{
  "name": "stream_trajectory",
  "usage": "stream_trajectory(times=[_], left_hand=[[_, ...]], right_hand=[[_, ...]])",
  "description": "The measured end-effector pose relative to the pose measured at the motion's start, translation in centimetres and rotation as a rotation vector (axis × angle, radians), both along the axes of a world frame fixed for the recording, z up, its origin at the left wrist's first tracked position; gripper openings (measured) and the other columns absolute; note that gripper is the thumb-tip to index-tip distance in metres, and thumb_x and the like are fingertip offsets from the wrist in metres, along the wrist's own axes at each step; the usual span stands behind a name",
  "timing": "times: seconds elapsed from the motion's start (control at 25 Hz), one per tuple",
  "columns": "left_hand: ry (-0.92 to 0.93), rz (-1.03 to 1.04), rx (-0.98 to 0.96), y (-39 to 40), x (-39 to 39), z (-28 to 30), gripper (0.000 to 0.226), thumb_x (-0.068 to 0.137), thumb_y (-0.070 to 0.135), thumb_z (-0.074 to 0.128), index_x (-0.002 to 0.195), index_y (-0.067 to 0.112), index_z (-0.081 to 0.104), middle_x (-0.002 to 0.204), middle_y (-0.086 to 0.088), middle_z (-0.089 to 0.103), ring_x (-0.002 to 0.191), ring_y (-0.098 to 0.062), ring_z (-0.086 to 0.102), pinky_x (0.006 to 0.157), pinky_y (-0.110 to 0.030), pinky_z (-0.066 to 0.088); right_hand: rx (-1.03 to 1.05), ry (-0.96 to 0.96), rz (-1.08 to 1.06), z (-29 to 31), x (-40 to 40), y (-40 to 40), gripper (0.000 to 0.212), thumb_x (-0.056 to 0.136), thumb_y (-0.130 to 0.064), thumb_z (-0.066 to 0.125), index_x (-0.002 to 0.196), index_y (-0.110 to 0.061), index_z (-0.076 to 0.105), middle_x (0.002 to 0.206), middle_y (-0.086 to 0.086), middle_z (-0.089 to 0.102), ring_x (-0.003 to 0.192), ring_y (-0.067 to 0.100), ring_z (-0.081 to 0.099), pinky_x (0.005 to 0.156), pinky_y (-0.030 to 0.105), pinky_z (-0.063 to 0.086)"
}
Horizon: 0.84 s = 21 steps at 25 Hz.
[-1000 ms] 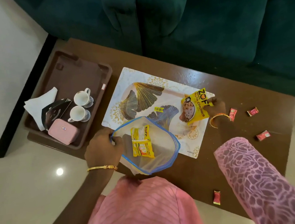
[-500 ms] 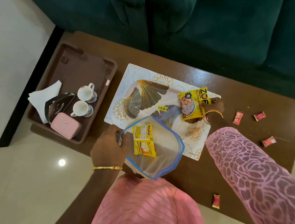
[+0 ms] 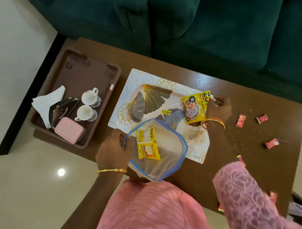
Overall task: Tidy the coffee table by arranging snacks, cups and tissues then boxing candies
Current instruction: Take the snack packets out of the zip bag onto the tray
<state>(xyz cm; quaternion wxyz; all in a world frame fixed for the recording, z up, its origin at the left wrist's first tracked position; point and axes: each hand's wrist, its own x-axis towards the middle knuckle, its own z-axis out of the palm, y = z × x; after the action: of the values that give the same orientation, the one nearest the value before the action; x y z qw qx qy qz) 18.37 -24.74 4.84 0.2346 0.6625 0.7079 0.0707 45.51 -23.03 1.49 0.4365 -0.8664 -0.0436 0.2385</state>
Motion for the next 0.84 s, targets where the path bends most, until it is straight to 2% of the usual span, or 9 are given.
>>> stream_trajectory(times=[0.12, 0.2, 0.28, 0.36, 0.44, 0.52, 0.6, 0.68, 0.84], left_hand=[[0.003, -0.01, -0.009, -0.3, -0.7, 0.4, 0.016, 0.083, 0.027, 0.058, 0.094, 0.015, 0.058, 0.086, -0.008, 0.07, 0.084, -0.035, 0.064, 0.064, -0.04, 0.052], [-0.019, -0.021, -0.012, -0.7, -3.1, 1.3, 0.018, 0.083, 0.03, 0.058, 0.095, 0.016, 0.058, 0.088, -0.008, 0.07, 0.086, -0.036, 0.063, 0.065, -0.041, 0.051], [-0.033, -0.029, -0.019, -0.8, -4.1, 1.1, 0.021, 0.084, 0.031, 0.057, 0.099, 0.016, 0.059, 0.091, -0.01, 0.07, 0.089, -0.036, 0.063, 0.067, -0.041, 0.051], [-0.037, -0.041, -0.038, -1.1, -3.4, 0.7, 0.021, 0.086, 0.03, 0.056, 0.101, 0.016, 0.058, 0.092, -0.01, 0.069, 0.089, -0.036, 0.063, 0.067, -0.04, 0.05], [-0.05, -0.04, -0.055, -1.5, -3.0, 0.5, 0.021, 0.086, 0.031, 0.055, 0.102, 0.017, 0.057, 0.089, -0.009, 0.069, 0.088, -0.035, 0.063, 0.066, -0.039, 0.049], [-0.079, -0.024, -0.058, -2.1, -3.7, 0.3, 0.02, 0.086, 0.031, 0.055, 0.101, 0.017, 0.057, 0.088, -0.009, 0.068, 0.086, -0.034, 0.063, 0.064, -0.035, 0.046], [-0.096, 0.0, -0.064, -2.6, -4.6, 0.2, 0.019, 0.086, 0.031, 0.056, 0.099, 0.018, 0.058, 0.089, -0.007, 0.069, 0.086, -0.032, 0.063, 0.061, -0.031, 0.041], [-0.11, 0.022, -0.073, -3.0, -5.4, 0.0, 0.017, 0.085, 0.032, 0.056, 0.096, 0.019, 0.058, 0.087, -0.006, 0.069, 0.084, -0.031, 0.063, 0.059, -0.029, 0.037], [-0.135, 0.028, -0.094, -3.0, -6.9, -0.2, 0.016, 0.085, 0.033, 0.055, 0.092, 0.02, 0.057, 0.082, -0.006, 0.068, 0.079, -0.029, 0.063, 0.057, -0.027, 0.035]], right_hand=[[0.151, -0.102, 0.296, 3.4, -5.2, -2.7, 0.006, 0.079, 0.0, 0.061, 0.084, -0.002, 0.064, 0.082, 0.019, 0.069, 0.071, 0.021, 0.06, 0.071, 0.03, 0.05], [0.177, -0.013, 0.621, 5.8, -11.1, -5.3, 0.008, 0.078, -0.001, 0.062, 0.078, -0.009, 0.065, 0.075, 0.014, 0.07, 0.067, 0.021, 0.062, 0.066, 0.03, 0.05], [-0.05, 0.086, 0.976, 4.8, -14.8, -6.3, 0.014, 0.079, -0.003, 0.06, 0.088, -0.009, 0.067, 0.09, 0.016, 0.071, 0.083, 0.025, 0.065, 0.074, 0.031, 0.048], [-0.41, 0.116, 1.212, 1.9, -16.1, -5.8, 0.033, 0.082, -0.009, 0.06, 0.115, -0.006, 0.057, 0.118, 0.019, 0.061, 0.111, 0.032, 0.055, 0.09, 0.033, 0.043], [-0.632, 0.178, 1.209, -1.0, -16.8, -4.8, 0.051, 0.085, -0.017, 0.06, 0.128, -0.001, 0.038, 0.131, 0.022, 0.048, 0.122, 0.037, 0.047, 0.098, 0.037, 0.04], [-0.706, 0.243, 1.071, -2.7, -18.1, -3.6, 0.055, 0.086, -0.02, 0.06, 0.129, -0.001, 0.032, 0.135, 0.022, 0.044, 0.126, 0.036, 0.045, 0.102, 0.04, 0.039], [-0.72, 0.273, 0.915, -3.9, -19.4, -2.7, 0.052, 0.085, -0.02, 0.06, 0.128, -0.001, 0.037, 0.135, 0.02, 0.046, 0.126, 0.034, 0.047, 0.102, 0.04, 0.041], [-0.781, 0.249, 0.888, -4.8, -20.4, -2.5, 0.051, 0.083, -0.025, 0.064, 0.125, -0.002, 0.045, 0.131, 0.016, 0.053, 0.122, 0.029, 0.052, 0.099, 0.035, 0.044], [-0.715, 0.297, 0.739, -5.7, -22.7, -2.9, 0.05, 0.075, -0.035, 0.072, 0.109, -0.003, 0.055, 0.109, 0.009, 0.067, 0.103, 0.025, 0.064, 0.088, 0.031, 0.053]])
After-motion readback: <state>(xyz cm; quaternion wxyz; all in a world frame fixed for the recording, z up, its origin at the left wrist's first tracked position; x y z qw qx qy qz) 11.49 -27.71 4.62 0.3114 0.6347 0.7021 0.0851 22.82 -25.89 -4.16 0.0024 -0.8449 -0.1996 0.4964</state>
